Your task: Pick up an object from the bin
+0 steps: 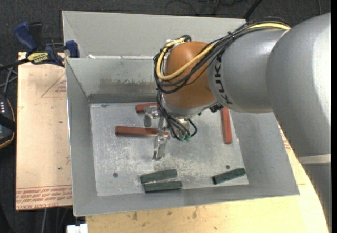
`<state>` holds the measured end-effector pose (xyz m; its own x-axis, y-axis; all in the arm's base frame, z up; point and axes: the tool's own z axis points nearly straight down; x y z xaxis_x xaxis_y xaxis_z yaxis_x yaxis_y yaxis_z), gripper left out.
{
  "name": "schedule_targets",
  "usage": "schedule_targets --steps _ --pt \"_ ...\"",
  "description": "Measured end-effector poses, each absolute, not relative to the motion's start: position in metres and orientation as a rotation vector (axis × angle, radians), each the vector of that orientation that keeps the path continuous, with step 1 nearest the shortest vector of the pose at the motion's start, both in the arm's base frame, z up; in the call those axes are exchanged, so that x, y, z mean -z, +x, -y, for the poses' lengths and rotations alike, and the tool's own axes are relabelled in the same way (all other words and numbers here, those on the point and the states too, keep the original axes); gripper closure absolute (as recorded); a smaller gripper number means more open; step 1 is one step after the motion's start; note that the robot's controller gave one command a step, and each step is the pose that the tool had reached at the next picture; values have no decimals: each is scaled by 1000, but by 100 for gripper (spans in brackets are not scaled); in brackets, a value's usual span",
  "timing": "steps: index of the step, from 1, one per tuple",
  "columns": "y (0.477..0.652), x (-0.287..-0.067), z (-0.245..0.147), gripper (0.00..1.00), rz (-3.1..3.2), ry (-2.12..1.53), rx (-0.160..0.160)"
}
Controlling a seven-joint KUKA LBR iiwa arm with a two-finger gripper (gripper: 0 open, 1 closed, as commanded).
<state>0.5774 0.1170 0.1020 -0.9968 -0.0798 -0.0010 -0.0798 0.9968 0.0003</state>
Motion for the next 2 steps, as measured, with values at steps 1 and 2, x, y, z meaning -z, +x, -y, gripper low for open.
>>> schedule_targets --steps 1,2 --pt "596 -72 -132 100 -3135 -155 -5" --pt "596 -72 -132 100 -3135 -154 -5"
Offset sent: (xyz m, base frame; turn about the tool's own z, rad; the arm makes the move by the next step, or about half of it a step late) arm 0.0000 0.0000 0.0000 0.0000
